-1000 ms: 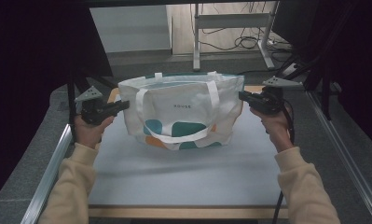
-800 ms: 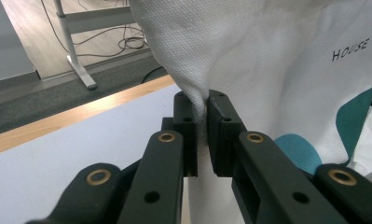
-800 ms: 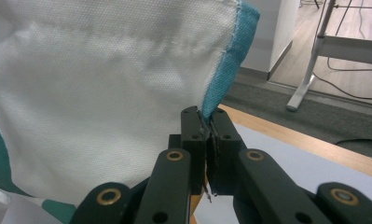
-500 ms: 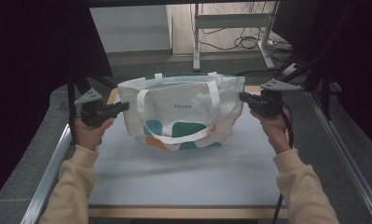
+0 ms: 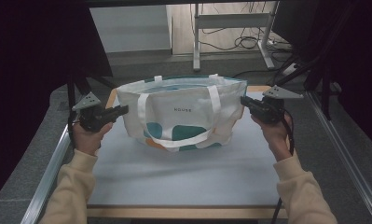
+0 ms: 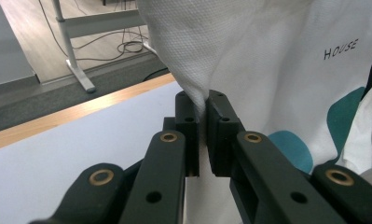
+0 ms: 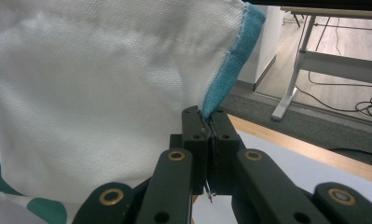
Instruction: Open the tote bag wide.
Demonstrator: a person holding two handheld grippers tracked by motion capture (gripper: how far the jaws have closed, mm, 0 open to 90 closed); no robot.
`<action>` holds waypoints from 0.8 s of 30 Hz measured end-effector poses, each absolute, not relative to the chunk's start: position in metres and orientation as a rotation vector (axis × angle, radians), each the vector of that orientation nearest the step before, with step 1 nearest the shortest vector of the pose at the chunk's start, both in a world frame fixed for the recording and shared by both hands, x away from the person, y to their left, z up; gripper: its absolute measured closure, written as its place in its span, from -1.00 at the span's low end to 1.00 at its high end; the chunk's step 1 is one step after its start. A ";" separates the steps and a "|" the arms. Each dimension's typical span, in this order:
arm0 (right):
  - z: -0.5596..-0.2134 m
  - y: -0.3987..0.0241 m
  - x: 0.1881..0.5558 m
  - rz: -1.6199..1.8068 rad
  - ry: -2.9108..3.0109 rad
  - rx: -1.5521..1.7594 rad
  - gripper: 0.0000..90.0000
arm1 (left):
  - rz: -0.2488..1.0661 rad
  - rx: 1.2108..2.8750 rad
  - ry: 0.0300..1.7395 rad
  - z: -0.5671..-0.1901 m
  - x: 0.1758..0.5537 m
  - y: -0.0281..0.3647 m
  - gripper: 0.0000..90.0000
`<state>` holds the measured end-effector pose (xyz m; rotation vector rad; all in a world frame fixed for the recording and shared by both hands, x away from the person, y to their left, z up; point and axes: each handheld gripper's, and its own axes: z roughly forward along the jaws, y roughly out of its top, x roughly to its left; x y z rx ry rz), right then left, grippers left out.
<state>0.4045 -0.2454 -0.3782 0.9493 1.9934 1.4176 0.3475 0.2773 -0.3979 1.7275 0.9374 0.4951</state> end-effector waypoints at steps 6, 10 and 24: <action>-0.381 -0.246 0.399 1.417 1.985 0.934 0.93 | 0.491 1.725 0.931 -0.400 0.345 0.277 0.90; -0.382 -0.246 0.397 1.420 1.980 0.932 0.93 | 0.486 1.721 0.930 -0.402 0.344 0.277 0.90; -0.391 -0.251 0.385 1.455 1.949 0.900 0.93 | 0.501 1.716 0.902 -0.407 0.335 0.278 0.90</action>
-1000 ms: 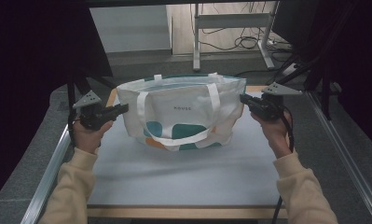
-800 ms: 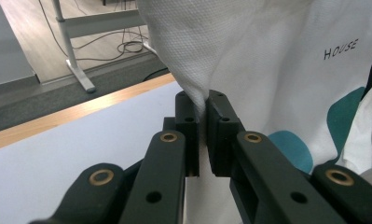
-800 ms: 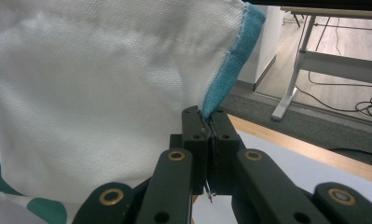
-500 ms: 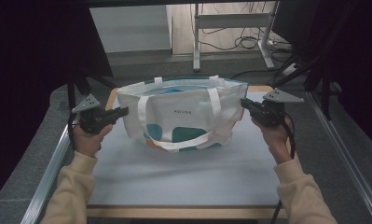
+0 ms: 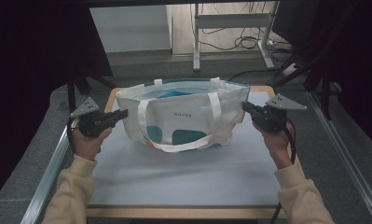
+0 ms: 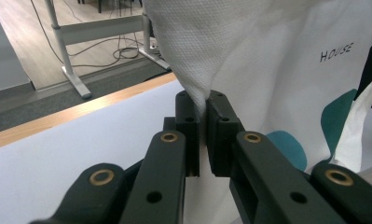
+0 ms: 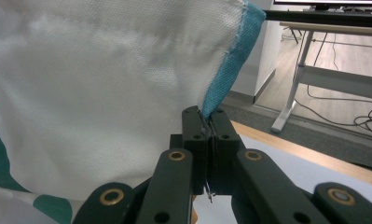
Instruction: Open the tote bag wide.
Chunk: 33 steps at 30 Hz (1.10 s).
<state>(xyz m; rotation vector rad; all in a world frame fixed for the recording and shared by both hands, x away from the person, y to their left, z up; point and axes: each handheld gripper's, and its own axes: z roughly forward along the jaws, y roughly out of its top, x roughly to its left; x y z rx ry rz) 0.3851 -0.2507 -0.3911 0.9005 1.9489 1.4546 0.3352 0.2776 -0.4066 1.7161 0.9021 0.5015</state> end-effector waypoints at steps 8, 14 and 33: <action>-0.408 -0.249 0.389 1.407 1.990 0.928 0.93 | 0.493 1.757 0.916 -0.423 0.339 0.271 0.90; -0.415 -0.248 0.391 1.398 1.999 0.943 0.93 | 0.493 1.762 0.919 -0.427 0.340 0.270 0.90; -0.429 -0.247 0.390 1.359 2.028 0.961 0.93 | 0.527 1.786 0.906 -0.443 0.333 0.267 0.89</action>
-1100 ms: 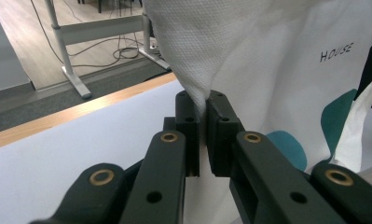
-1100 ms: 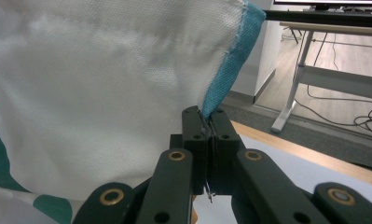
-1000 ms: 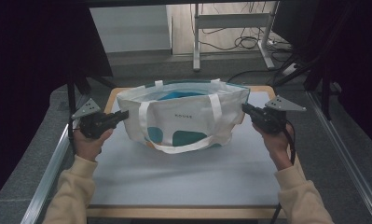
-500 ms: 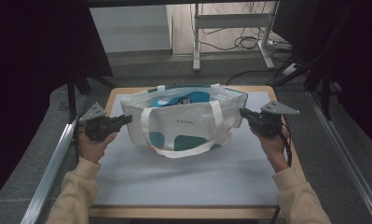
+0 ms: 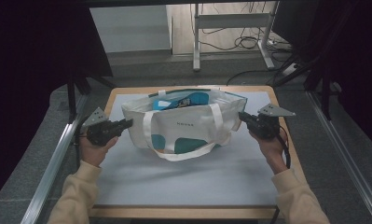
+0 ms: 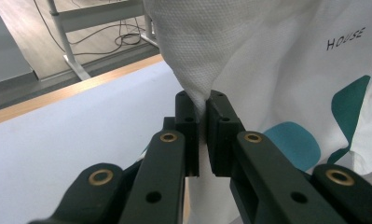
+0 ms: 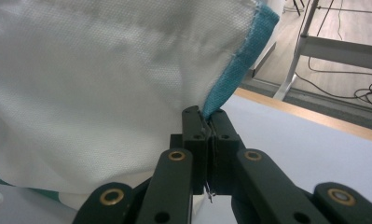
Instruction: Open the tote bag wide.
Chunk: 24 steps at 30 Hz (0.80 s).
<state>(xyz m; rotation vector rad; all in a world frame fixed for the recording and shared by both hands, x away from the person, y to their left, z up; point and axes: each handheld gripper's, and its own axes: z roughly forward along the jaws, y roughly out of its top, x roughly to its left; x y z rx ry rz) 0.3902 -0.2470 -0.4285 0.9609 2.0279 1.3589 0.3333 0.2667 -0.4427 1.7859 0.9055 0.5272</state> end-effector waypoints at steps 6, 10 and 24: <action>-0.437 -0.246 0.392 1.323 2.053 0.977 0.93 | 0.541 1.819 0.901 -0.450 0.332 0.262 0.89; -0.448 -0.244 0.393 1.292 2.078 0.988 0.93 | 0.534 1.857 0.905 -0.463 0.334 0.257 0.89; -0.456 -0.247 0.393 1.292 2.084 1.012 0.93 | 0.530 1.879 0.911 -0.466 0.335 0.255 0.90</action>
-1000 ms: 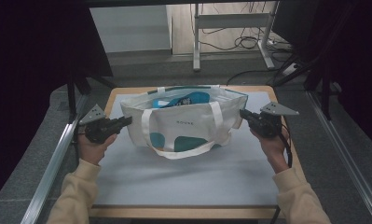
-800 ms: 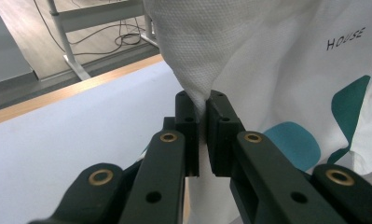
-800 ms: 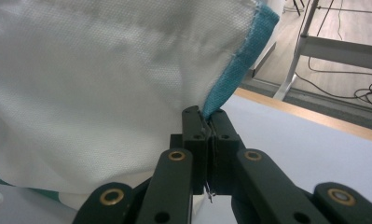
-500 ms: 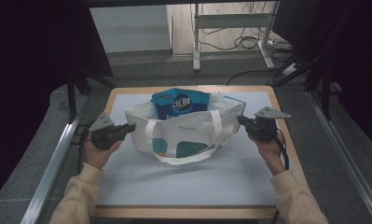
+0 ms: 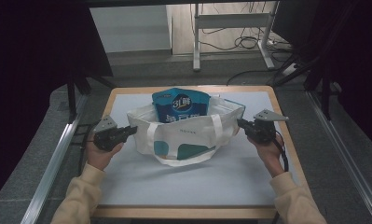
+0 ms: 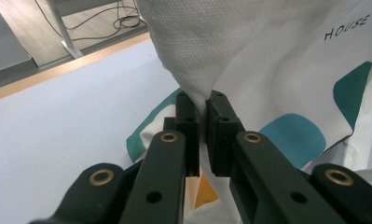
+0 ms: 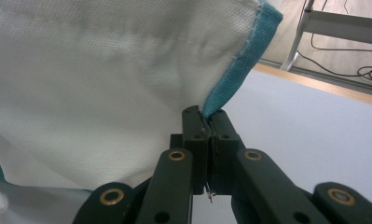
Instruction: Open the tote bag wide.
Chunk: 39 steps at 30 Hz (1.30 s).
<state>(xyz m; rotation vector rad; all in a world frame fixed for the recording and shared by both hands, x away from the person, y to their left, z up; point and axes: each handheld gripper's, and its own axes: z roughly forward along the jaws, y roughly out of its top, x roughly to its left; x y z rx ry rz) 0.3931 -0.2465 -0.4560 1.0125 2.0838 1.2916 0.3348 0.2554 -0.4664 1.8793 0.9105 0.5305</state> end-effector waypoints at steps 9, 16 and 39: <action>-0.464 -0.247 0.393 1.292 2.096 1.028 0.93 | 0.470 1.876 0.955 -0.481 0.338 0.258 0.91; -0.473 -0.250 0.391 1.303 2.103 1.057 0.93 | 0.428 1.873 0.987 -0.490 0.338 0.257 0.91; -0.511 -0.235 0.388 1.174 2.235 1.092 0.94 | 0.334 1.920 1.070 -0.525 0.349 0.248 0.92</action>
